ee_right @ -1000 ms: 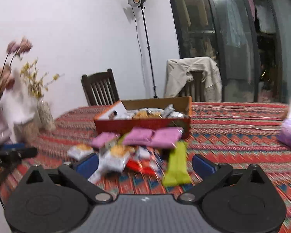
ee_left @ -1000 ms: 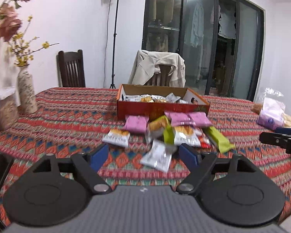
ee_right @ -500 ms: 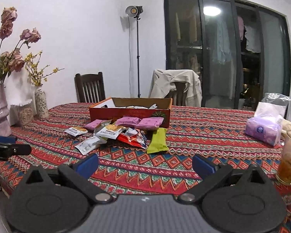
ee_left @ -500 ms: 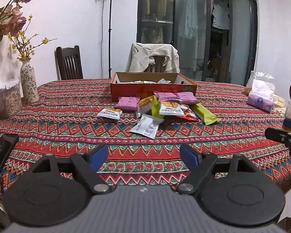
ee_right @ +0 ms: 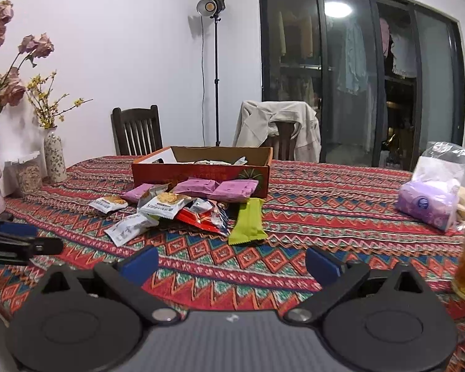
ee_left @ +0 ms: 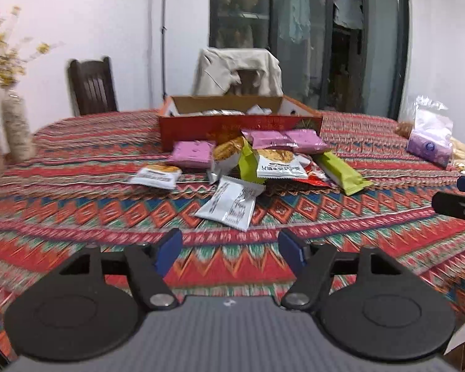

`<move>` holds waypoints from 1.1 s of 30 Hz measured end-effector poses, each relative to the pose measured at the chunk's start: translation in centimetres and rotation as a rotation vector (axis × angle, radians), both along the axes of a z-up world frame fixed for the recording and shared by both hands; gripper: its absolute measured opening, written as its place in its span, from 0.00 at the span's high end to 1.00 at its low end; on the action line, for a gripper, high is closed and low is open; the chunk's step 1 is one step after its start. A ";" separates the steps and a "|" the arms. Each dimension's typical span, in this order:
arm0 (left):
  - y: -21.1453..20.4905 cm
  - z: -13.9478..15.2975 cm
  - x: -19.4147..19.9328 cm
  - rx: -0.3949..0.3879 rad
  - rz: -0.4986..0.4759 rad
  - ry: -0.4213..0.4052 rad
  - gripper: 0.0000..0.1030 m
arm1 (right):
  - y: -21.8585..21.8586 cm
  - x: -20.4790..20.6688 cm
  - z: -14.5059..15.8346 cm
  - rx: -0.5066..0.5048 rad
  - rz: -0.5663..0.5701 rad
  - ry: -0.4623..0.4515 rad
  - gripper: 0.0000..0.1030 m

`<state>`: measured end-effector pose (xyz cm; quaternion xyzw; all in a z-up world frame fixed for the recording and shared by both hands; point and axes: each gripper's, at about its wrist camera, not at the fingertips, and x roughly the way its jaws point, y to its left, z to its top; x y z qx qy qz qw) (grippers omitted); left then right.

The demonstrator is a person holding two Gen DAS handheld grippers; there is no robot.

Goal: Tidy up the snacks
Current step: 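Grasp a white packet with the left tool while the right grasps a gold packet, then carry both packets into the cardboard box and open both tools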

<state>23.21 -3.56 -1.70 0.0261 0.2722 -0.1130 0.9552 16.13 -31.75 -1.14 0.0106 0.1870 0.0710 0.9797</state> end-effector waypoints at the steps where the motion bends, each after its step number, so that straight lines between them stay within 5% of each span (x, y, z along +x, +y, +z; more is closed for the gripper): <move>1: -0.2 -0.5 1.6 0.006 -0.030 0.012 0.33 | 0.1 0.9 0.0 0.006 0.006 0.007 0.07; 9: -2.1 -2.8 11.1 0.098 -0.140 0.055 0.33 | 1.6 6.9 -0.1 0.071 0.069 0.053 0.09; 12: -1.7 -3.4 12.1 0.066 -0.170 0.086 0.57 | 2.6 9.4 -0.2 0.087 0.089 0.066 0.09; 16: -0.4 -2.6 9.9 0.041 -0.190 0.052 0.60 | 4.9 12.6 -0.1 0.104 0.141 0.087 0.11; 24: 6.2 -1.6 5.3 -0.111 0.014 0.050 0.60 | 10.0 19.9 -1.3 0.100 0.141 0.163 0.20; 28: 8.2 -0.9 3.8 -0.103 0.058 0.037 0.60 | 11.8 21.9 -2.3 0.011 0.082 0.178 0.53; 33: 8.2 0.0 1.6 -0.129 0.032 0.010 0.60 | 11.4 19.6 -2.3 -0.015 0.088 0.168 0.57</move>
